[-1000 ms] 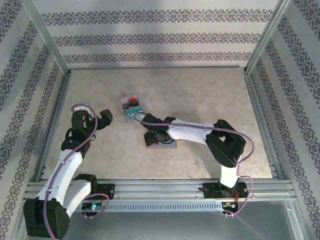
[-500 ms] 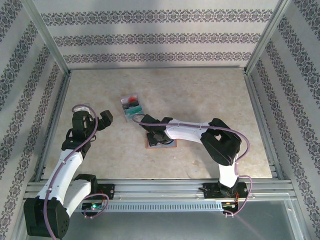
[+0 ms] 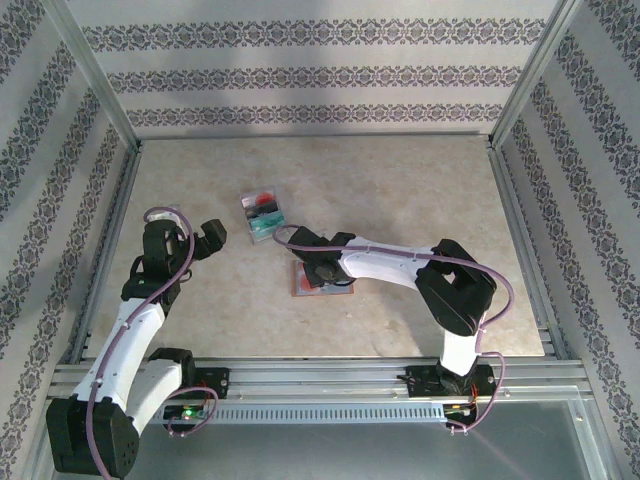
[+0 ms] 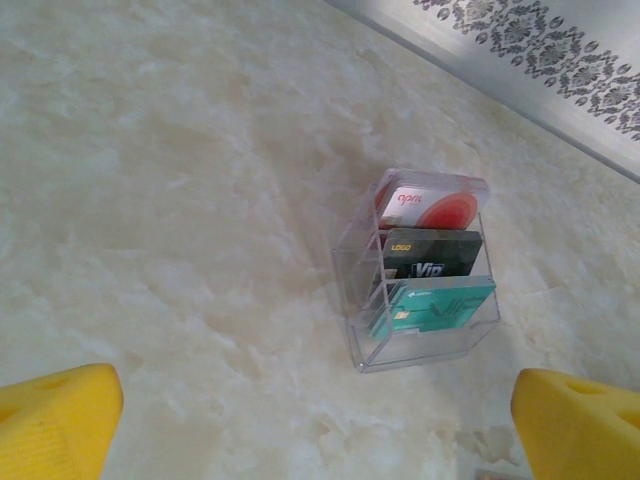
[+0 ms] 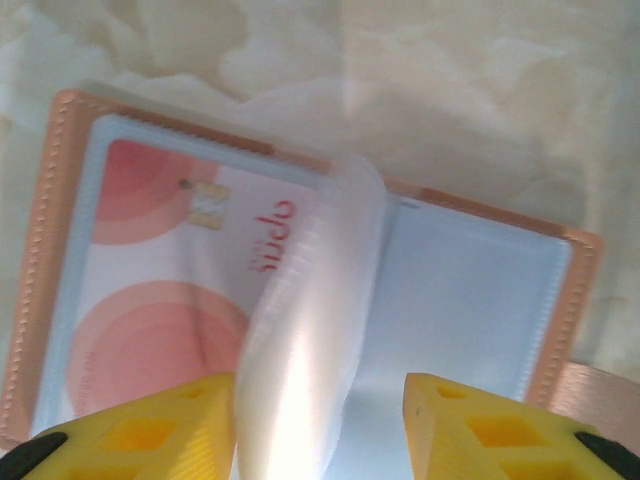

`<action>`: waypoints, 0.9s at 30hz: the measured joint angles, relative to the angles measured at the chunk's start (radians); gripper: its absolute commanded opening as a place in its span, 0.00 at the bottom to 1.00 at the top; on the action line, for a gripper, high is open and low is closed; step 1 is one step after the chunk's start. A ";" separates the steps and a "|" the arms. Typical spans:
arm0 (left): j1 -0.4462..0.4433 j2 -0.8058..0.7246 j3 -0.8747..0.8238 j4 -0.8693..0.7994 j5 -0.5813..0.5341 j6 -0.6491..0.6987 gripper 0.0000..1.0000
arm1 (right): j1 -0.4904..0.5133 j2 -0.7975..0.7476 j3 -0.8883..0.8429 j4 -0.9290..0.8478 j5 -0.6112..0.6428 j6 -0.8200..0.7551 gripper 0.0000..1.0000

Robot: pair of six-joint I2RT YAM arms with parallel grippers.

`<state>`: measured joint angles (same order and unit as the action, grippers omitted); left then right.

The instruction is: Take the credit cards out of the card holder

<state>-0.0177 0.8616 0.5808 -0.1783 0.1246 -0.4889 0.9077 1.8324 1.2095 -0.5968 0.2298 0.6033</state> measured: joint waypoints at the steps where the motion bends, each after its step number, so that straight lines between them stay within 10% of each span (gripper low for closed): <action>1: 0.000 -0.005 0.004 -0.002 0.003 0.005 1.00 | -0.007 -0.008 -0.009 0.000 0.006 0.000 0.45; 9: -0.063 -0.038 0.032 -0.032 -0.006 0.030 1.00 | -0.063 -0.073 -0.107 -0.002 0.020 0.003 0.34; 27: -0.646 0.208 0.035 0.006 -0.268 -0.016 0.96 | -0.201 -0.243 -0.267 0.059 -0.011 0.004 0.30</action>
<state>-0.6640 1.0691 0.6159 -0.1726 -0.1432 -0.5053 0.7067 1.5890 0.9428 -0.5377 0.2192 0.6075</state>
